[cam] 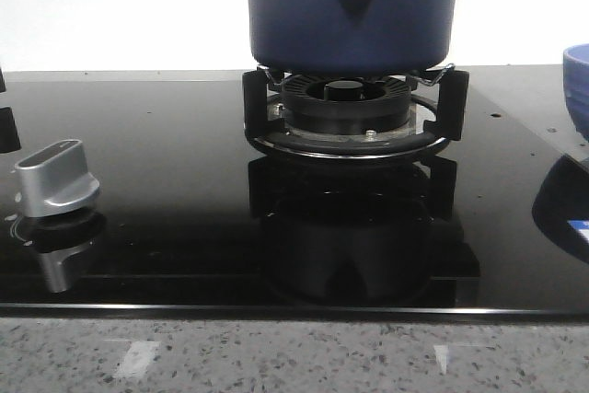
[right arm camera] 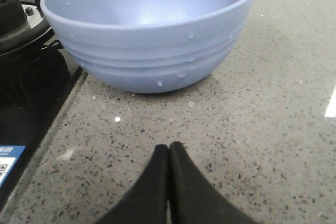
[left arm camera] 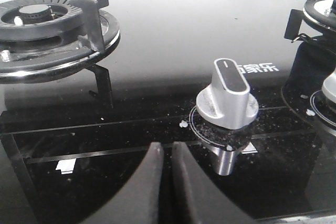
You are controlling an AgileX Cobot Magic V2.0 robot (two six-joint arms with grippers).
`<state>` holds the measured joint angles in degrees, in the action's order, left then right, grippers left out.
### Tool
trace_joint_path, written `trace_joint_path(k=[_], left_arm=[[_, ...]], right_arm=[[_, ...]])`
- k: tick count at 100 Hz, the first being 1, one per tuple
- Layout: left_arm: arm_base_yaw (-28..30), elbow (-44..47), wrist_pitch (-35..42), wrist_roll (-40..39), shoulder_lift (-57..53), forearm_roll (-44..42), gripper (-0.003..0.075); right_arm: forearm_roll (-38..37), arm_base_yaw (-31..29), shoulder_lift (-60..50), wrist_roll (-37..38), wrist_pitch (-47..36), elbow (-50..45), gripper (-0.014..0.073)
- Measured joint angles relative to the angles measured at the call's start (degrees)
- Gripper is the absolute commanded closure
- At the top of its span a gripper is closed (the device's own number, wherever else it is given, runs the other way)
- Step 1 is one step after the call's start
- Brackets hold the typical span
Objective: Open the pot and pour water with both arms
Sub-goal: 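Move the left gripper toward the purple knob on the pot lid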
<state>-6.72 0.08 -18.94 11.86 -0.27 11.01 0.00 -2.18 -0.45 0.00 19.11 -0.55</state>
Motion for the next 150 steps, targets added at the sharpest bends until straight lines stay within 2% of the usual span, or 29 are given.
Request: trace_joint_path(k=[102,114,121,135,150], left_arm=[[0.0,0.0,0.0,0.0,0.0,0.0,0.074],[0.0,0.0,1.66,0.0,0.0,0.63,0.074],[0.0,0.0,4.58,0.0,0.0,5.98,0.074],[0.0,0.0,10.74,-0.04,0.0,26.09,0.074],[0.0,0.0,13.16,-0.04,0.0,41.16,0.074]], right_arm=[[0.0,0.0,0.0,0.0,0.0,0.0,0.0663],[0.0,0.0,0.0,0.0,-1.99,-0.1,0.0663],[2.35,0.0,0.0,0.0,-5.56,-0.1,0.0663],[12.27,0.0,0.0,0.0,-17.04,-0.1,0.0663],[22.24,0.0,0.0,0.0,-26.42,-0.1,0.0663]])
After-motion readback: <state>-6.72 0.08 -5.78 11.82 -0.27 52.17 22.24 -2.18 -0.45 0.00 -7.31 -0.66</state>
